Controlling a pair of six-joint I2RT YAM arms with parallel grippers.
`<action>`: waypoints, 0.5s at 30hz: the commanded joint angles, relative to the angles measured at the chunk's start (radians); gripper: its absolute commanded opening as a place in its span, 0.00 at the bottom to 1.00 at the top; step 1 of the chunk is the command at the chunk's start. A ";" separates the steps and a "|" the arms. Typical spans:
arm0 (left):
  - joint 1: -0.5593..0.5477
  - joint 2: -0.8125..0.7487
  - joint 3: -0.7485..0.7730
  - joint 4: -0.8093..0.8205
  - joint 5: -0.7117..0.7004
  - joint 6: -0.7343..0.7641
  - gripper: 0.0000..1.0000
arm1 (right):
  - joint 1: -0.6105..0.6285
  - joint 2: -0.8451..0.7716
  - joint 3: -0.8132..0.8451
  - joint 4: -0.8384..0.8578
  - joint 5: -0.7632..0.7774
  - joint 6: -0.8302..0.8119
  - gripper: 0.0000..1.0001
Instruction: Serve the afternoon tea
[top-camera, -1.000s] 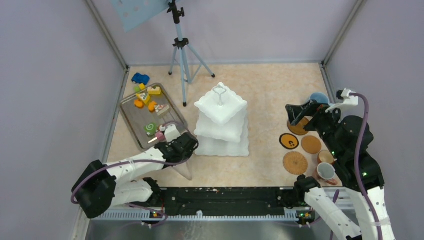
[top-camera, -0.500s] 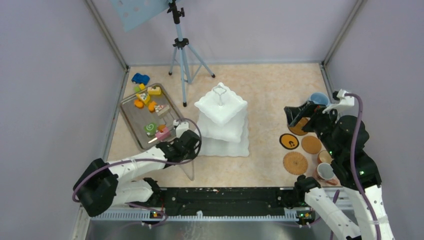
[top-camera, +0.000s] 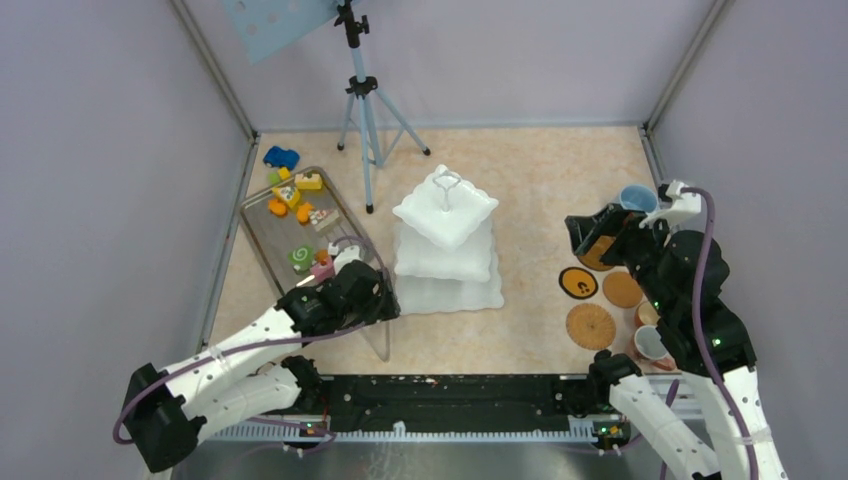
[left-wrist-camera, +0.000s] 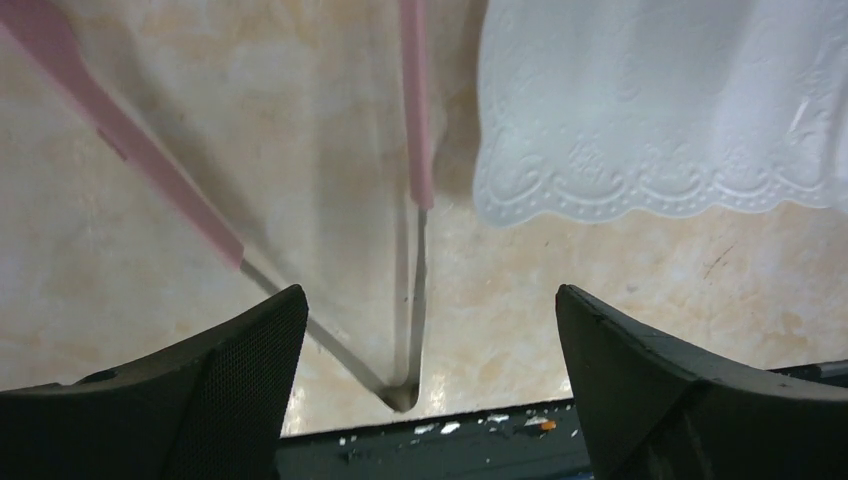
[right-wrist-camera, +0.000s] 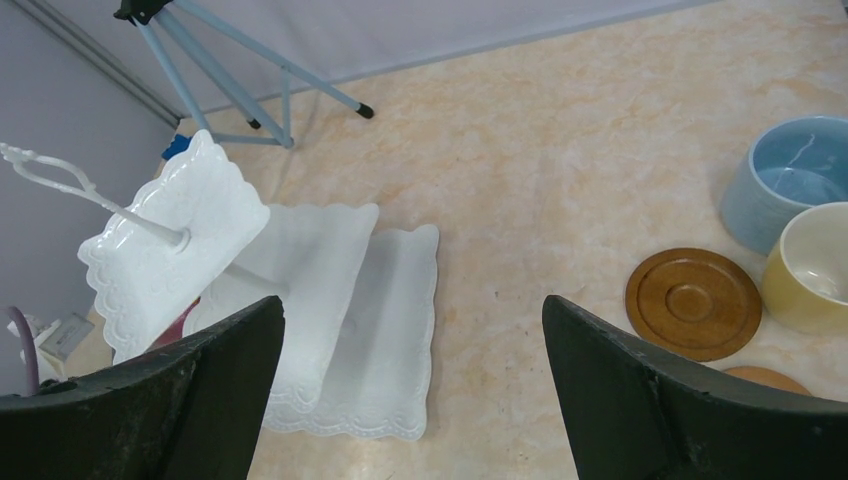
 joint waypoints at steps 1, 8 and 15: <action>-0.035 -0.017 0.006 -0.191 0.028 -0.215 0.99 | 0.009 -0.009 0.001 0.033 -0.002 -0.010 0.99; -0.155 0.034 -0.029 -0.212 -0.058 -0.388 0.99 | 0.009 -0.011 -0.015 0.049 -0.023 0.006 0.99; -0.253 0.157 -0.057 -0.207 -0.188 -0.508 0.99 | 0.008 -0.025 -0.016 0.033 -0.018 0.009 0.99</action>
